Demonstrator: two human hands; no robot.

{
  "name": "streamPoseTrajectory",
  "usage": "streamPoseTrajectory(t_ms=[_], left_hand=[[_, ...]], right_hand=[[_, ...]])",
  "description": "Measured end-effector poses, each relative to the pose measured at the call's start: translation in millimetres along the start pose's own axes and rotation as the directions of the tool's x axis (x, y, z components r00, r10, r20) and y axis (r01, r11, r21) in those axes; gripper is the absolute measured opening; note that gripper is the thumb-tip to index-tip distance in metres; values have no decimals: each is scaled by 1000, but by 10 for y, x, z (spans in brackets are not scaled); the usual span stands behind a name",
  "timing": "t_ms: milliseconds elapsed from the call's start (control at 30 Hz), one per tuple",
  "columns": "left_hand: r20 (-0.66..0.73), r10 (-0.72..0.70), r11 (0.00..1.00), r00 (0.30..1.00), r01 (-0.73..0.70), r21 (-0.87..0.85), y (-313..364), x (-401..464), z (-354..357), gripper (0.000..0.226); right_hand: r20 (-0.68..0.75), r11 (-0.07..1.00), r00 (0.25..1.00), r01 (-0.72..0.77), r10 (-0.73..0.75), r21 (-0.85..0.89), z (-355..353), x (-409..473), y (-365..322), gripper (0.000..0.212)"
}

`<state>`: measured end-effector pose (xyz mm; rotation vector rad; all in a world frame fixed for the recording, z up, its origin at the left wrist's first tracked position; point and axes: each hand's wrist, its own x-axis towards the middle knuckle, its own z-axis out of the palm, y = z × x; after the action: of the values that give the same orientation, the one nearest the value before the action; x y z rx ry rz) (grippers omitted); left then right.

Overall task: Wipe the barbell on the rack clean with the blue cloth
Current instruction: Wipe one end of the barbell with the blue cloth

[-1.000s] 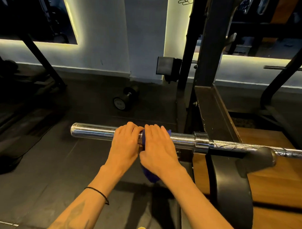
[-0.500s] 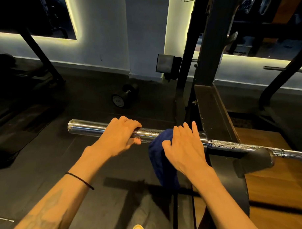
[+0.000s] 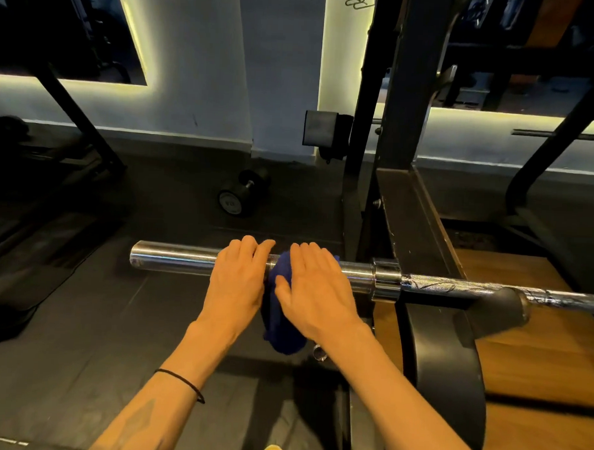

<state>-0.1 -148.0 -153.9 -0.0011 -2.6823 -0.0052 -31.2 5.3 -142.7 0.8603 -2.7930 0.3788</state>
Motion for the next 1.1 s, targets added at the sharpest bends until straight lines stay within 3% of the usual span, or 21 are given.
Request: streamPoseTrajectory(t_ms=[133,300,367,500,600,733,867,1100], left_hand=[[111,75,995,991,-67,-74,-120,47,-104,63],[182,164,973,969,-128,-193,-236,123,-163,57],[207,139,969,968,-91,-228,-206,113,-157,53],[129,74,968,989,-40,-249,-157,62,-109,58],[14,24,986,1000,-21,-168,-71,-25,9,59],[-115,-39,997,993,31,-72,12,-79,77,56],[17,66,996,998,-65,-53,-153,39,-7,66],[148,120,960,982,-77,-269,-216,170,-83,60]], right_hand=[[47,991,994,-98,103,-94,-150,-87,340,40],[67,981,991,-104,116,-166,-283,-126,455,50],[47,982,990,-123,131,-144,-257,-88,369,39],[0,994,996,-94,94,-54,-147,21,116,44],[-10,998,998,-58,58,10,28,94,-93,45],[-27,998,1000,10,-12,-55,198,56,-137,59],[-24,994,999,-30,27,-110,93,-29,67,66],[-39,956,994,-108,102,-274,-126,-272,502,79]])
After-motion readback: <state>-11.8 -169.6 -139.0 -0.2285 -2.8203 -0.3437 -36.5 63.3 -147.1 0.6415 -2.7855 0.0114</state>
